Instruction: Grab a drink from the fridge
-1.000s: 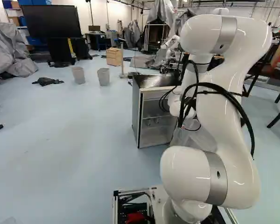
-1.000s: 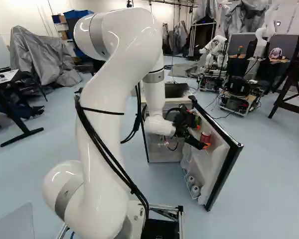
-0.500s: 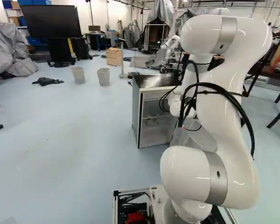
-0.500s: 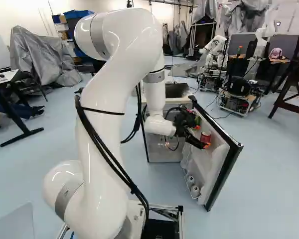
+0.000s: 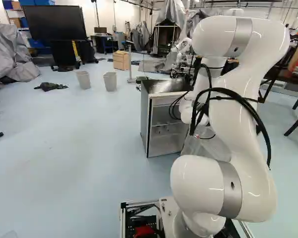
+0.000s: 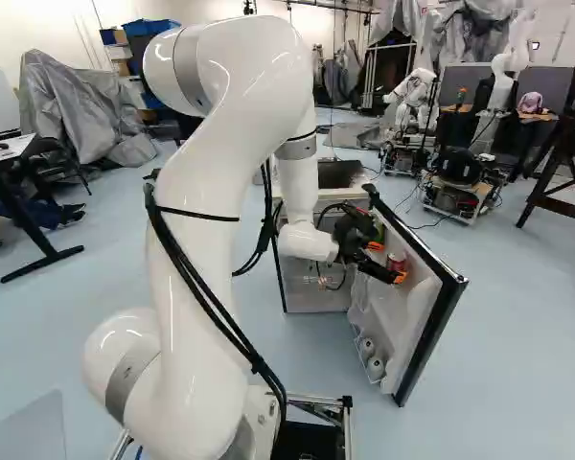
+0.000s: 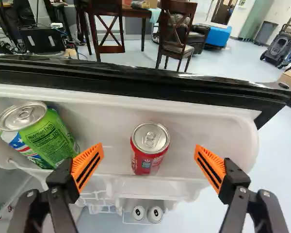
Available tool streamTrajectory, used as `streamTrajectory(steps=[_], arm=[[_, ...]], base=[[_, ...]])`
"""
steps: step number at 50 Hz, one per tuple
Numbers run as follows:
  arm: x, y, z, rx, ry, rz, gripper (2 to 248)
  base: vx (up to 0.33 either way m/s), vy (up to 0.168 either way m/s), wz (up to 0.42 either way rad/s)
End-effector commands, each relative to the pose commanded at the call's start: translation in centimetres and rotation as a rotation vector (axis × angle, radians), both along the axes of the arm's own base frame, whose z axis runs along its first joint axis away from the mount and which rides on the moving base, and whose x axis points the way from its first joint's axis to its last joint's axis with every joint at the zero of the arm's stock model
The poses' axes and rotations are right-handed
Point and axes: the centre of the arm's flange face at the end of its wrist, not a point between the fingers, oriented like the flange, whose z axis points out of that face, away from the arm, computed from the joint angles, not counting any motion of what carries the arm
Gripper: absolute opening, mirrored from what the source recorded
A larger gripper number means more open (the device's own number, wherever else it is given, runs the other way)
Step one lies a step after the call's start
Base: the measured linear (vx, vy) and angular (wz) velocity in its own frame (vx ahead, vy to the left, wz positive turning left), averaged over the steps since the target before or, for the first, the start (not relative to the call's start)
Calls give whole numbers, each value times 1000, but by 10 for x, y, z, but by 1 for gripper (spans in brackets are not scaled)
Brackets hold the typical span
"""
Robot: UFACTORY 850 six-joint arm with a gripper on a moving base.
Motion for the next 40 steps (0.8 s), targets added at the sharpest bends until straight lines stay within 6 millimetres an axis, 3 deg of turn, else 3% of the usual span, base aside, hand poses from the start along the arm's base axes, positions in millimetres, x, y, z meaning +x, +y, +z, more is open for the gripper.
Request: streamTrajectory(steps=[12, 40], arm=[[-1, 0, 9, -5, -14, 0, 247], [-3, -15, 9, -8, -21, -32, 247]], base=[[0, 0, 0], [0, 0, 0]])
